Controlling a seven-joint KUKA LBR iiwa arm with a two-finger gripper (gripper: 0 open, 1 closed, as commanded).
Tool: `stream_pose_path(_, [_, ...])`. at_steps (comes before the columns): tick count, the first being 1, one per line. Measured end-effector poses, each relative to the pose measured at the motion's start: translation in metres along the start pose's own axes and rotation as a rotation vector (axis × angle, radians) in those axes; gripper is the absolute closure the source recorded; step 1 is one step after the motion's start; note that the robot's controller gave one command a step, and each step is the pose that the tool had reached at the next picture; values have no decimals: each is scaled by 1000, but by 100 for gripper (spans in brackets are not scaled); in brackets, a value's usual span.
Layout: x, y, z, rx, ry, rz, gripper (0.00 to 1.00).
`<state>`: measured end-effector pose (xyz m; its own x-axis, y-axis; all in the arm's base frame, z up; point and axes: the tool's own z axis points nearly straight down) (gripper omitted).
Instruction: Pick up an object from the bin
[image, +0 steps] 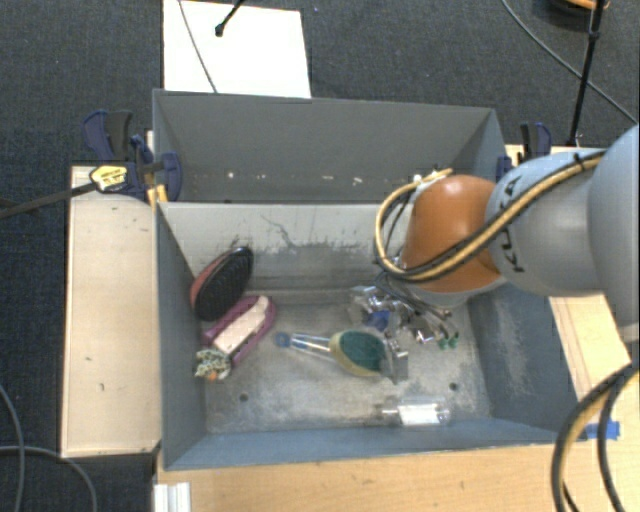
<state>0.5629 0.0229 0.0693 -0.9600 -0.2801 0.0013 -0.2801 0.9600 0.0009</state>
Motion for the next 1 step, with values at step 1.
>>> stream_pose_path(1, [-2, -1, -4, 3, -7, 0, 100])
